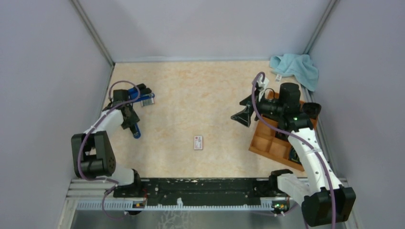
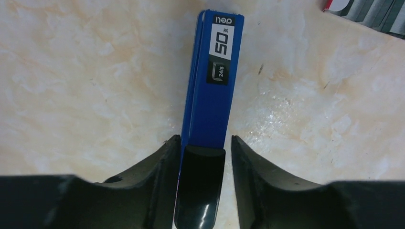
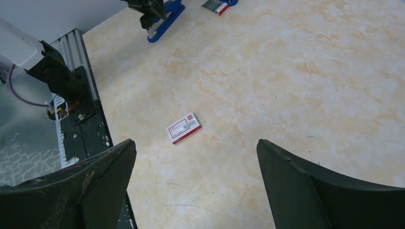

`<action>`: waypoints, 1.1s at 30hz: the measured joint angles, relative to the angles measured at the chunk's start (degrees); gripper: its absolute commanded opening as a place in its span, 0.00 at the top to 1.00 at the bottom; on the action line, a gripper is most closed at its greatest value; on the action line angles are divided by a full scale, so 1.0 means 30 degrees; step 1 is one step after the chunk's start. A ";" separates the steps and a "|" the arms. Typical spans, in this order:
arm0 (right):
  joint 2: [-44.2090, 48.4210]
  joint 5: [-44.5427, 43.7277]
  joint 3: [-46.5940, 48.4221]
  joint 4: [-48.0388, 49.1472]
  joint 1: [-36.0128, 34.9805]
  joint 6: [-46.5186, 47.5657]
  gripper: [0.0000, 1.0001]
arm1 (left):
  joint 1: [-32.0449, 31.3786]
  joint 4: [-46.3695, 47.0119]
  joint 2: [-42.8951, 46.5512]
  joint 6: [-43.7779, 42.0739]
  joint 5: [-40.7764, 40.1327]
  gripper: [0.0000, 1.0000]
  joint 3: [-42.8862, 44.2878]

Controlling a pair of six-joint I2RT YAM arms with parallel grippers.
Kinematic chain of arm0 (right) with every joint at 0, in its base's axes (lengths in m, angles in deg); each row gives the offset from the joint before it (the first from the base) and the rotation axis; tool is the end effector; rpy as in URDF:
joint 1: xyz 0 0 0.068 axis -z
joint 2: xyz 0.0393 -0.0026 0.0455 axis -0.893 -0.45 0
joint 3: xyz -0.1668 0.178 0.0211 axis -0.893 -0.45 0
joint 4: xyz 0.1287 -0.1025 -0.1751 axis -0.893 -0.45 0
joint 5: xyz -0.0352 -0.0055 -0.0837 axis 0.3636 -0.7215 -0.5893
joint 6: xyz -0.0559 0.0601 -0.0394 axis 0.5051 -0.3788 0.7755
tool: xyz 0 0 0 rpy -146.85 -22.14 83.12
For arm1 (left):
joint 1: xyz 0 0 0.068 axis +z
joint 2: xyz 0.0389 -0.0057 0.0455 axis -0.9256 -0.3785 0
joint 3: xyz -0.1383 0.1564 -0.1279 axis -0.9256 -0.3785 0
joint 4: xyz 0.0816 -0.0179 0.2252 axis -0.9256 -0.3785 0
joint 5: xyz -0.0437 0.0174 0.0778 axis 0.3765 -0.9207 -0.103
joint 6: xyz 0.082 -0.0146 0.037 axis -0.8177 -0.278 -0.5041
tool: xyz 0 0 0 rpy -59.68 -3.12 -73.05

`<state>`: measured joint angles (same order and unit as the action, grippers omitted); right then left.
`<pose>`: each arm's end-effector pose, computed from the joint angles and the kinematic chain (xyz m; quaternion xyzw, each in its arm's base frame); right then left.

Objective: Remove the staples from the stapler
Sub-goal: Pick up the stapler from the center of the board.

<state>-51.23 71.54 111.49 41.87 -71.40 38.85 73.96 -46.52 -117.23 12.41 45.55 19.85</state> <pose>0.2145 0.0984 0.3031 -0.3455 0.7046 0.3955 0.4773 0.2869 0.0509 0.1388 -0.2713 0.9197 0.0789 0.2728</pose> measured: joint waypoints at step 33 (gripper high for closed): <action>-0.0627 0.1129 -0.0197 -0.0335 0.0000 0.2120 0.01 | -1.1424 0.1989 -0.4335 -0.8735 0.9041 1.00 0.6885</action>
<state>-53.11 74.92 110.90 40.87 -71.40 45.21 39.68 -40.56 -130.23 -13.80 72.67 40.50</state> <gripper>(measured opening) 0.987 0.376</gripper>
